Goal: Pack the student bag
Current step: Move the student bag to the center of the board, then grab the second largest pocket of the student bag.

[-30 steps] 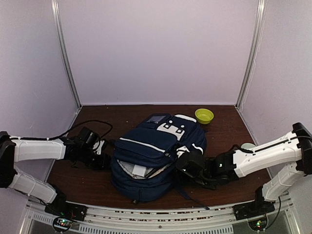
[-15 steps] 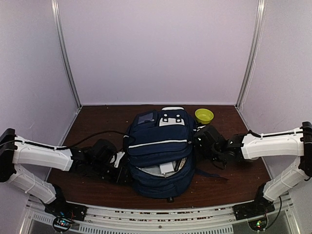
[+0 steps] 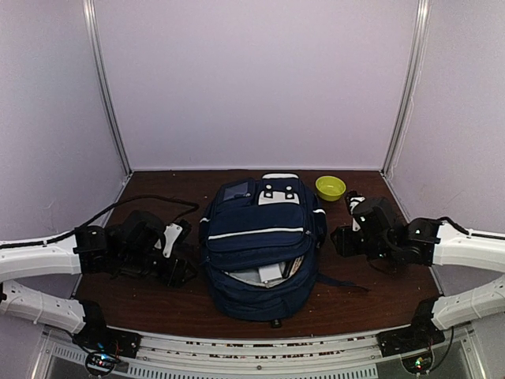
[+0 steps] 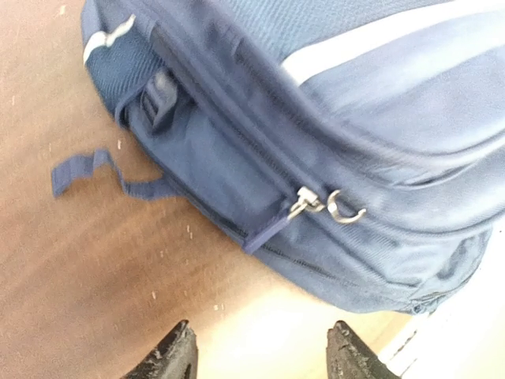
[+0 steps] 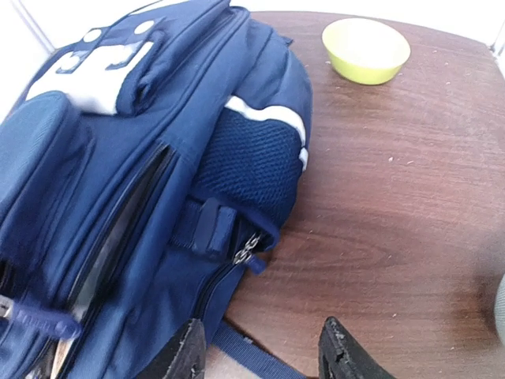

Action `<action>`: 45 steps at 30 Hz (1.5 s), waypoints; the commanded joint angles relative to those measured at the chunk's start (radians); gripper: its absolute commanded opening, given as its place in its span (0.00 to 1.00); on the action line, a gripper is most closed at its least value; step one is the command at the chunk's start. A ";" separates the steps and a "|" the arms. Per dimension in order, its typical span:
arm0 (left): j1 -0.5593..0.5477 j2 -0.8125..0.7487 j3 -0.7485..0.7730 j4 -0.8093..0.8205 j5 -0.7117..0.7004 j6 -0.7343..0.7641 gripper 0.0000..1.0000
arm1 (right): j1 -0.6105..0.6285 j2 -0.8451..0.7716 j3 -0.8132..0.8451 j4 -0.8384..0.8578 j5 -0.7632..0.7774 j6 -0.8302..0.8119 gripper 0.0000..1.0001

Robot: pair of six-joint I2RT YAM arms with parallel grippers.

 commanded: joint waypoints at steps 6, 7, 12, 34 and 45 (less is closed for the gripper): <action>0.010 -0.019 -0.099 0.343 0.002 0.292 0.56 | -0.001 -0.107 0.022 -0.066 -0.131 0.053 0.51; 0.010 -0.017 -0.103 0.361 0.019 0.311 0.56 | 0.000 -0.116 0.030 -0.081 -0.131 0.053 0.52; 0.032 0.017 -0.129 0.429 0.046 0.381 0.51 | -0.001 -0.178 0.026 -0.105 -0.129 0.061 0.53; 0.098 0.234 -0.054 0.482 0.256 0.448 0.12 | -0.001 -0.244 -0.016 -0.129 -0.157 0.090 0.53; 0.096 0.023 -0.113 0.377 0.257 0.396 0.00 | 0.024 -0.206 -0.123 0.013 -0.239 0.169 0.53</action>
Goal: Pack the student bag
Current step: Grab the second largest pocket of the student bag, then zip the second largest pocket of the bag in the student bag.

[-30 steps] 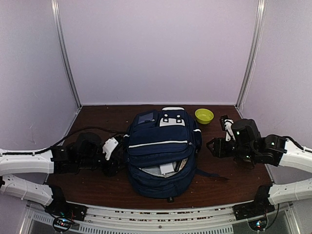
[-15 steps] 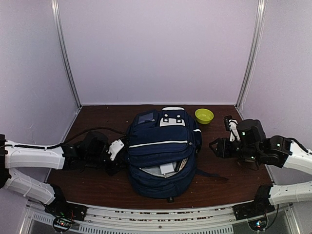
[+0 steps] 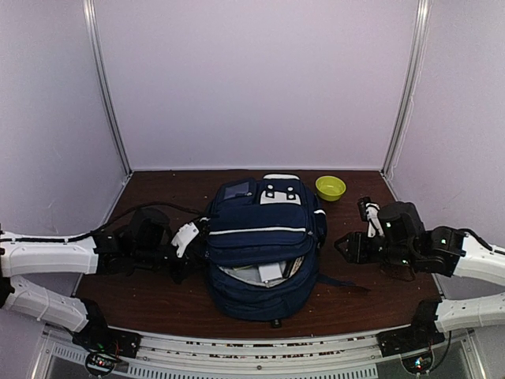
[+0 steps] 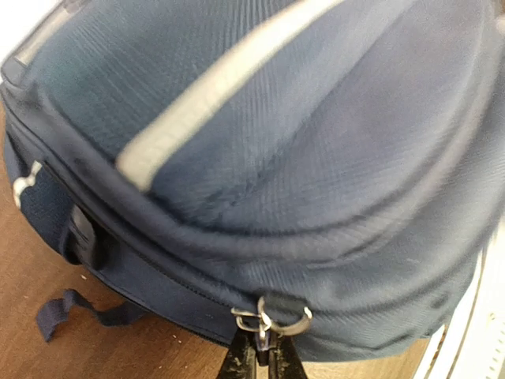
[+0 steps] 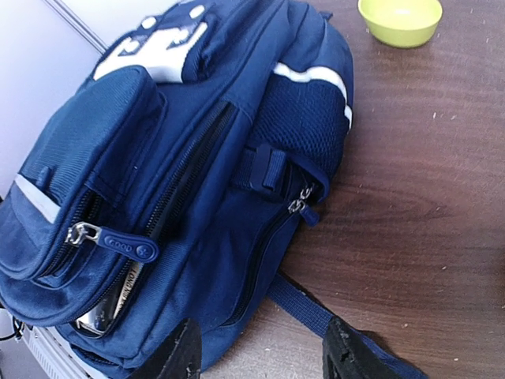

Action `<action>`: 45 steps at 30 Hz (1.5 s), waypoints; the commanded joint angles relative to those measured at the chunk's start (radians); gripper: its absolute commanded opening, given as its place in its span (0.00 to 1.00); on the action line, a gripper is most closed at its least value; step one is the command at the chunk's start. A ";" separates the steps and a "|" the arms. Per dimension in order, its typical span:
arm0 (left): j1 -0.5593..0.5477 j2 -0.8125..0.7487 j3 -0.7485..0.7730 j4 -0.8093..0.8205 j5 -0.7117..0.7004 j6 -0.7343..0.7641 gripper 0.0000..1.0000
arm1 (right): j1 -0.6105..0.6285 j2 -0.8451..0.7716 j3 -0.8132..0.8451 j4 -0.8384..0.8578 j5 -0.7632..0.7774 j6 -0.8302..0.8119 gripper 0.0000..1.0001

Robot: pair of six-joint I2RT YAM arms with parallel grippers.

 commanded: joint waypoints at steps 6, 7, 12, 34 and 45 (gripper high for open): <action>-0.021 -0.155 -0.056 -0.019 0.026 -0.088 0.00 | 0.115 0.134 -0.103 0.244 -0.045 0.123 0.53; -0.025 -0.156 -0.058 -0.019 0.028 -0.099 0.00 | 0.131 0.163 -0.111 0.276 -0.045 0.134 0.53; -0.058 -0.178 -0.081 -0.024 0.041 -0.156 0.00 | 0.203 0.344 -0.093 0.409 -0.058 0.157 0.53; -0.366 -0.113 -0.009 -0.134 -0.159 -0.342 0.00 | 0.263 0.441 0.022 0.465 -0.093 0.158 0.52; -0.455 0.162 0.321 -0.241 -0.152 -0.357 0.00 | 0.279 0.365 0.015 0.438 -0.089 0.168 0.53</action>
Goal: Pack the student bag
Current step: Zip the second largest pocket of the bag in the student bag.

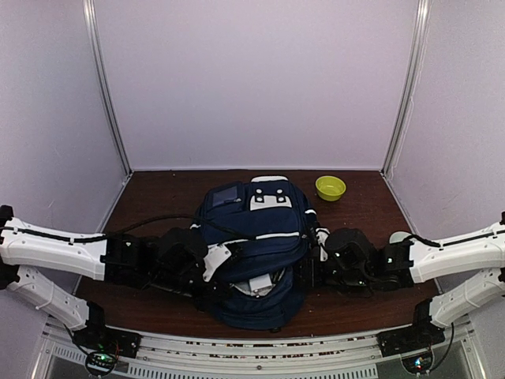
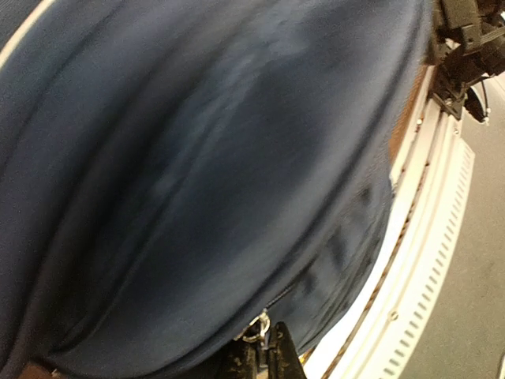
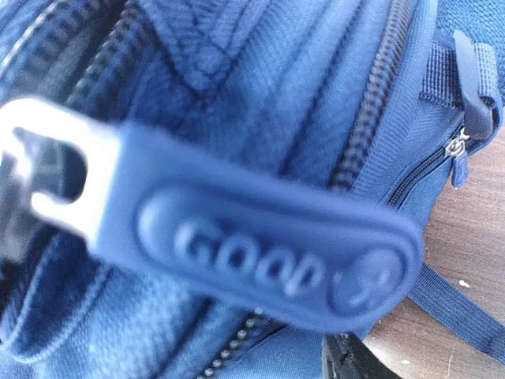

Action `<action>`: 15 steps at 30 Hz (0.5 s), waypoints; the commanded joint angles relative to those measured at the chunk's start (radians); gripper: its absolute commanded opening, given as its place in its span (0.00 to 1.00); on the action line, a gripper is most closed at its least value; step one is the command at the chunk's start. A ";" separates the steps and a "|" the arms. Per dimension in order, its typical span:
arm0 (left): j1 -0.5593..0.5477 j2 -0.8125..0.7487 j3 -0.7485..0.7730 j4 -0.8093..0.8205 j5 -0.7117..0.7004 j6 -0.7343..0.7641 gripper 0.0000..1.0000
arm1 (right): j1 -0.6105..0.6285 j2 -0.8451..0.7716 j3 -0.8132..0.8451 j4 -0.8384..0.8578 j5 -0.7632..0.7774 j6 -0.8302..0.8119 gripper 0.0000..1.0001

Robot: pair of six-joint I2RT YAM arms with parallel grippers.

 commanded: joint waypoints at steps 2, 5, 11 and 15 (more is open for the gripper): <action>-0.049 0.070 0.115 0.009 0.074 0.004 0.00 | 0.026 -0.044 0.020 0.046 -0.028 0.015 0.53; -0.059 0.083 0.153 0.017 0.123 -0.014 0.00 | 0.027 -0.065 0.008 0.043 -0.021 0.015 0.53; -0.094 0.187 0.265 0.019 0.150 -0.008 0.00 | 0.027 -0.097 0.004 0.013 0.007 0.005 0.53; -0.106 0.269 0.341 0.082 0.188 -0.027 0.00 | 0.027 -0.128 -0.004 -0.016 0.019 -0.001 0.53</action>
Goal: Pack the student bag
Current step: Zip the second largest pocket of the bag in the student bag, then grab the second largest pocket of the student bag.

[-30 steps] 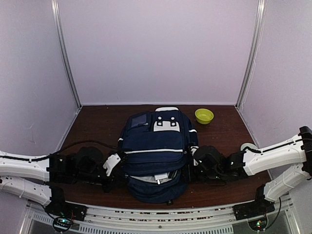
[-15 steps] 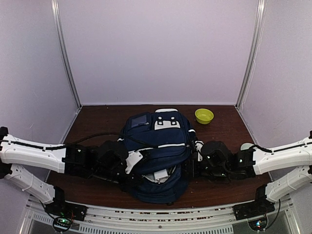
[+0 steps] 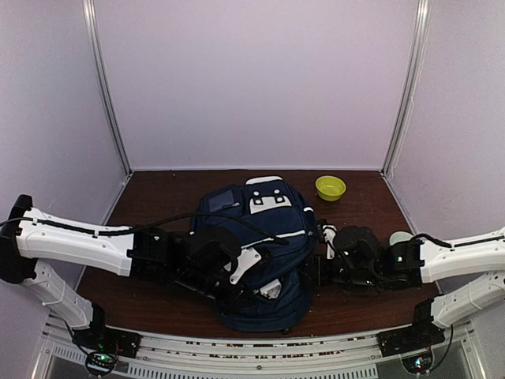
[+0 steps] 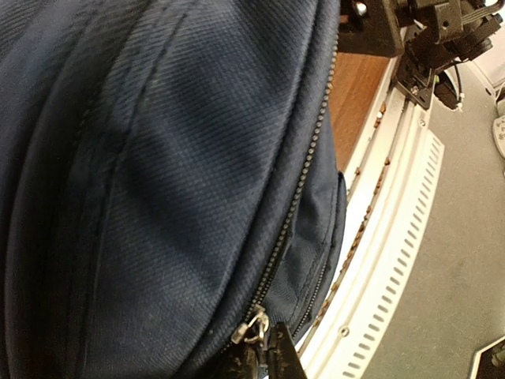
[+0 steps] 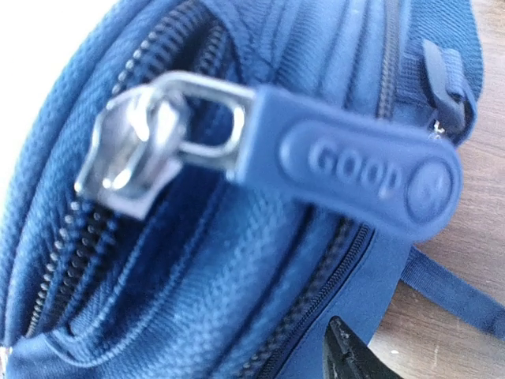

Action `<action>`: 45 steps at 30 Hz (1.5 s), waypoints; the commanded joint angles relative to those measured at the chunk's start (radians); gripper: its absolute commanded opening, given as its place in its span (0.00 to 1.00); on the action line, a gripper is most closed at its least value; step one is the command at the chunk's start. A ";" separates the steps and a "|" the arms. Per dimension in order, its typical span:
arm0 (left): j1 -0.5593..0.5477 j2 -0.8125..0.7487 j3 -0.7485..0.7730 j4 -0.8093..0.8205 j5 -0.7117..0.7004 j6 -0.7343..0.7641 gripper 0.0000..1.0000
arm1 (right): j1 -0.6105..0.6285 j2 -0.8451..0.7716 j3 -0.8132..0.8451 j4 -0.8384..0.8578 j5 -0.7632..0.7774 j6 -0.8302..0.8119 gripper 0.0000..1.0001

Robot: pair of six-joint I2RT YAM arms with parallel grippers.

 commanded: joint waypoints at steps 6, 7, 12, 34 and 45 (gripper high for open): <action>-0.050 0.134 0.163 0.166 0.092 -0.034 0.00 | 0.019 -0.102 -0.012 -0.024 0.030 -0.010 0.54; -0.050 0.121 0.153 0.166 0.083 -0.042 0.00 | 0.019 -0.118 -0.012 -0.047 0.036 -0.012 0.54; -0.048 0.043 0.097 0.126 0.043 -0.081 0.00 | 0.020 -0.232 -0.047 -0.173 0.083 -0.020 0.54; -0.051 -0.058 -0.016 0.185 0.191 -0.128 0.36 | 0.357 -0.235 0.043 -0.211 0.225 0.236 0.55; -0.048 -0.228 0.006 -0.249 -0.300 -0.117 0.51 | 0.473 0.134 0.266 -0.192 0.336 0.145 0.55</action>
